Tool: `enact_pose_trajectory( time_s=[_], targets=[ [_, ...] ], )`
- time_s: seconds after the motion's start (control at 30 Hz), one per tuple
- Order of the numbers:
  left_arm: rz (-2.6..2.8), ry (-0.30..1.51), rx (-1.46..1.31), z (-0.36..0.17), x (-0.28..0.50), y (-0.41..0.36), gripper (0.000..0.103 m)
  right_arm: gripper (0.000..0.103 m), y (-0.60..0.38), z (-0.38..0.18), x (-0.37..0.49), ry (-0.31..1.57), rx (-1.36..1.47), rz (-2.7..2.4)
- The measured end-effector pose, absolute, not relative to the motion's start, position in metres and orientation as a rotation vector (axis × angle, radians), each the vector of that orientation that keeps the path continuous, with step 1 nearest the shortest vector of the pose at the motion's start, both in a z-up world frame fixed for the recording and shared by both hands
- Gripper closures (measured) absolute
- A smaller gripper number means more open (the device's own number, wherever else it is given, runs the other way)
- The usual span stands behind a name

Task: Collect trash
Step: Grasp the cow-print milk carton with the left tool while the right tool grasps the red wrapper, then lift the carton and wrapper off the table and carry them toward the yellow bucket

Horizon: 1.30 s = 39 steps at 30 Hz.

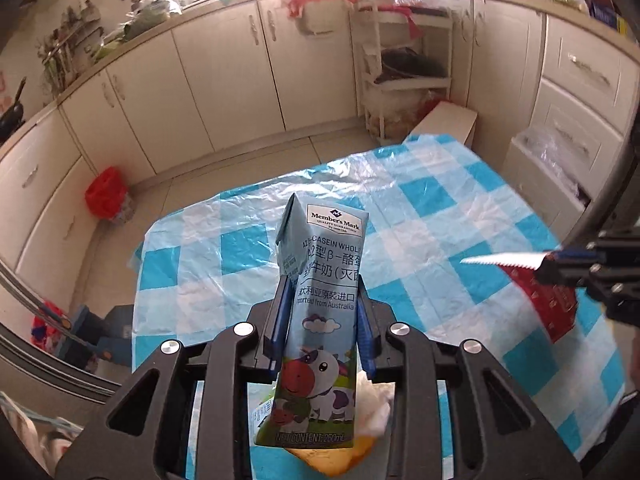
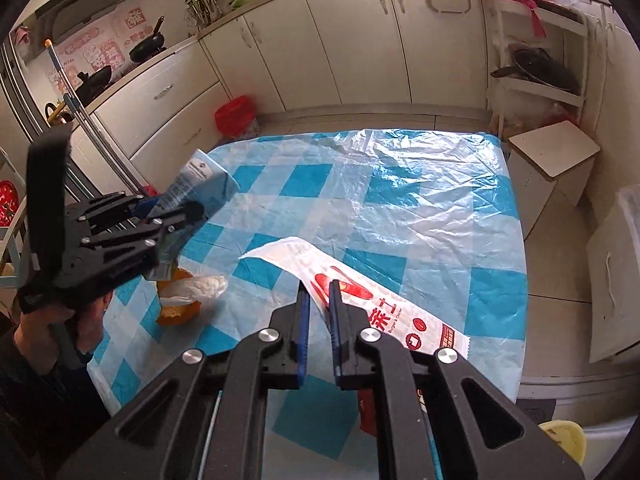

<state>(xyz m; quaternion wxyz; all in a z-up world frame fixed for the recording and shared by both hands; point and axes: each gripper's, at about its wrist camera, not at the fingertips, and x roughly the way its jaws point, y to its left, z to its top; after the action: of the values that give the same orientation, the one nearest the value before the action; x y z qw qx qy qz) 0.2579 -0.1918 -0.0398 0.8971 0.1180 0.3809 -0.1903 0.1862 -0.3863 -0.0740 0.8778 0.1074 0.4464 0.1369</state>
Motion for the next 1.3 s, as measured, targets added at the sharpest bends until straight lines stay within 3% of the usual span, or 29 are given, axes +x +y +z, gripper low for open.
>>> enact_pose_trajectory(
  time_s=[0.3, 0.7, 0.9, 1.0, 1.1, 1.3],
  targets=[
    [-0.556, 0.868, -0.007, -0.03, 0.211, -0.17, 0.075, 0.093, -0.379, -0.078, 0.171, 0.996, 0.208, 0.259],
    [-0.585, 1.013, 0.075, -0.093, 0.143, -0.194, 0.075, 0.093, -0.378, -0.086, 0.129, 1.036, 0.206, 0.185],
    [-0.556, 1.006, 0.094, -0.095, 0.133, -0.19, 0.074, 0.093, -0.367, -0.099, 0.116, 1.069, 0.138, 0.132],
    [-0.528, 1.014, 0.112, -0.101, 0.129, -0.189, 0.074, 0.085, -0.362, -0.107, 0.112, 1.084, 0.107, 0.113],
    [-0.521, 1.004, 0.13, -0.102, 0.122, -0.19, 0.073, 0.084, -0.357, -0.11, 0.108, 1.086, 0.087, 0.11],
    [-0.529, 0.959, 0.111, -0.093, 0.114, -0.187, 0.073, 0.093, -0.358, -0.098, 0.093, 1.032, 0.105, 0.117]
  ],
)
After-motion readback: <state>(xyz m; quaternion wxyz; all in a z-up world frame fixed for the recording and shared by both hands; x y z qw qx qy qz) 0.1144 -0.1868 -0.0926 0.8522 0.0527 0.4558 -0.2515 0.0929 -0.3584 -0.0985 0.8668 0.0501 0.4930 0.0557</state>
